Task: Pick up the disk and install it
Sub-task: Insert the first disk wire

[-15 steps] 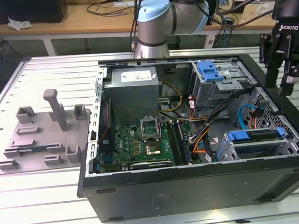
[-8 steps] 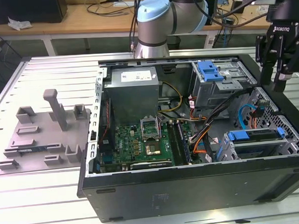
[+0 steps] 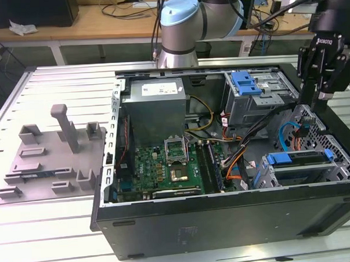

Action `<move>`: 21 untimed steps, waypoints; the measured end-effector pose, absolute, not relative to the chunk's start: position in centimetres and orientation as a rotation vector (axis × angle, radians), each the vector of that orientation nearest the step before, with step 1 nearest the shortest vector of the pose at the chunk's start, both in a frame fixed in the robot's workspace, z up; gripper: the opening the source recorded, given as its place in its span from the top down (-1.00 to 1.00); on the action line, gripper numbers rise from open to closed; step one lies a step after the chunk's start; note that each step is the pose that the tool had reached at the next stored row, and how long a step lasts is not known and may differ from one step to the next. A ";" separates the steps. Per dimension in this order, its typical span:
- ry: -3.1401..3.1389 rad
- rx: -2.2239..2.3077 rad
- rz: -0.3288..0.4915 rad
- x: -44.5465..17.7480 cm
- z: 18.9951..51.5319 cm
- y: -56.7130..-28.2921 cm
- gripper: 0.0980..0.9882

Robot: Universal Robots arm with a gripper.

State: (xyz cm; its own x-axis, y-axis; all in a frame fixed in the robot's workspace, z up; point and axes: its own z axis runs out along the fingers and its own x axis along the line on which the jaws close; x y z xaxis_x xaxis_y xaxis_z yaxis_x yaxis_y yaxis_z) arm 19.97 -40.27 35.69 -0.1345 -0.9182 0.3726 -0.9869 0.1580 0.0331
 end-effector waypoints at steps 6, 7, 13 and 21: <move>-2.147 1.762 0.345 20.5 35.3 -40.3 0.09; -2.149 1.753 0.348 20.6 35.1 -40.2 0.09; -2.144 1.703 0.381 20.6 34.6 -40.1 0.09; -2.109 1.663 0.409 20.9 33.7 -38.8 0.09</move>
